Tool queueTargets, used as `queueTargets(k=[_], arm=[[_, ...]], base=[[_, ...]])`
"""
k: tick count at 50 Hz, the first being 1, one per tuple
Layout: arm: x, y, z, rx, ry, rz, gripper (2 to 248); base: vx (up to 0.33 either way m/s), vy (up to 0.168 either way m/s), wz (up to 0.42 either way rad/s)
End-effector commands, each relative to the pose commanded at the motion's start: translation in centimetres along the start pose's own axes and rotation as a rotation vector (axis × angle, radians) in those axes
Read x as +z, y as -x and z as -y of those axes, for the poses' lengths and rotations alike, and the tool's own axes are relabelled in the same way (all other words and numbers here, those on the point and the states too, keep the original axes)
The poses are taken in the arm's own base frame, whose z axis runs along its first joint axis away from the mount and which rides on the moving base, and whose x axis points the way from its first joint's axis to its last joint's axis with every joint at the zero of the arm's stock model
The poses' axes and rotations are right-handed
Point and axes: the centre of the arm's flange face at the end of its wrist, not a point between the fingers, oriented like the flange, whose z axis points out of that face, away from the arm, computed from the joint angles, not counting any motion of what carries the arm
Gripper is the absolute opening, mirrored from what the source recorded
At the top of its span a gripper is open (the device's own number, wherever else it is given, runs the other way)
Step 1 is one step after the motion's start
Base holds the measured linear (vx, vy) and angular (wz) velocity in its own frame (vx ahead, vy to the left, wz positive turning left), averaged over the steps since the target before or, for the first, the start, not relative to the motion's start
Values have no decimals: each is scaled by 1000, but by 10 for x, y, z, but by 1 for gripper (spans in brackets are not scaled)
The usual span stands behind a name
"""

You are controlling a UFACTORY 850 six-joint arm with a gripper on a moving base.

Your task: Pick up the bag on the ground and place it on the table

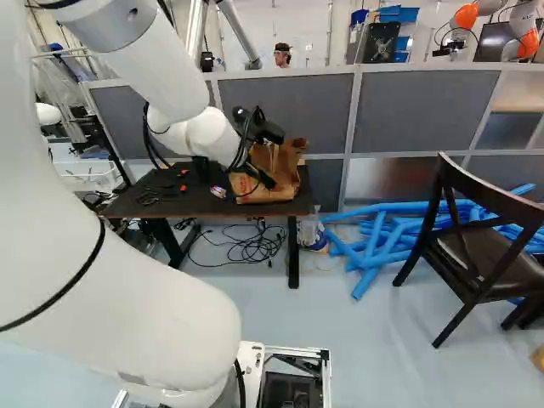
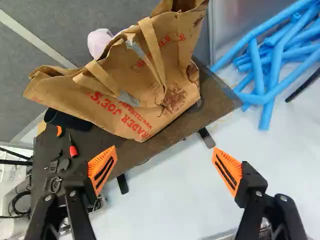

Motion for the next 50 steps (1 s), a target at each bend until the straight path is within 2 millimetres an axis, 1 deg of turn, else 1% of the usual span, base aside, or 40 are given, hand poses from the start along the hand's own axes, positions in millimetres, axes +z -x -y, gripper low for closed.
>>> queueTargets(k=[25,50], arm=[[1,50,-26,-183,-54,-144,247],[-5,89,-46,-321,-82,-260,247]], base=[[0,0,0],[0,0,0]])
